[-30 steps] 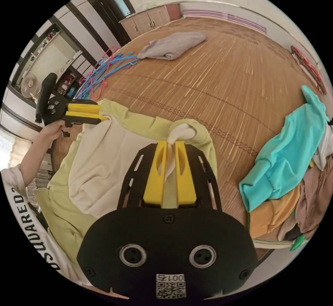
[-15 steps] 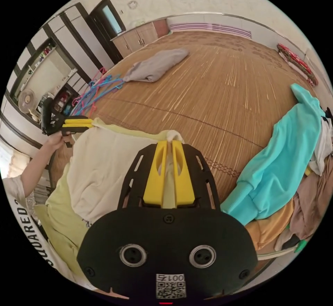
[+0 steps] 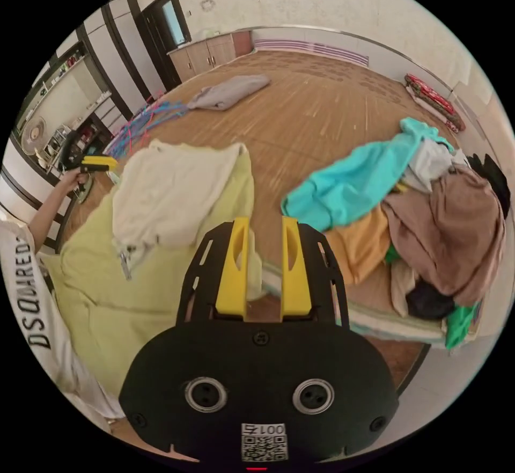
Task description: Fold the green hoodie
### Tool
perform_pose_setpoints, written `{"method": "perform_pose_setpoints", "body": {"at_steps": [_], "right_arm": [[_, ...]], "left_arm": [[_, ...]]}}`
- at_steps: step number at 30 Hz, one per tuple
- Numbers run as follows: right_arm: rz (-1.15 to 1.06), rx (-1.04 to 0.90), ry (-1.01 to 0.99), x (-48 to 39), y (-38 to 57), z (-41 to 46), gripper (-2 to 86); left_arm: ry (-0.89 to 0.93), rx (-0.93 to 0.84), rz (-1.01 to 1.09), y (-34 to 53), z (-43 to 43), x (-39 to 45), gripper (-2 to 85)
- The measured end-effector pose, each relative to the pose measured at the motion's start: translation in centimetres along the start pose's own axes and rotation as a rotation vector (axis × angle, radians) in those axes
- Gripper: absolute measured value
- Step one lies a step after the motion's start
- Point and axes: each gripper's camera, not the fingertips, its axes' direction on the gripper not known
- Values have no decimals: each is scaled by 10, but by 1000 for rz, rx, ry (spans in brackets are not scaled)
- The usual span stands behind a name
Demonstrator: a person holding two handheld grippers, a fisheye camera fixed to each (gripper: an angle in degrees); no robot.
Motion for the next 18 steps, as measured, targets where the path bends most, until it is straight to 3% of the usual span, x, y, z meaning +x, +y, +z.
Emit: {"method": "perform_pose_setpoints", "body": {"at_steps": [2, 6, 13, 18], "right_arm": [[20, -78, 42, -2, 39, 14, 100], [120, -132, -72, -1, 101, 68, 121], [178, -90, -127, 1, 109, 158, 158], [239, 3, -205, 11, 107, 171, 70]], "left_arm": [[-5, 2, 16, 8, -7, 22, 20], [7, 31, 118, -19, -25, 85, 20], [147, 127, 370, -125, -49, 221, 13], [133, 60, 564, -186, -26, 338, 14]]}}
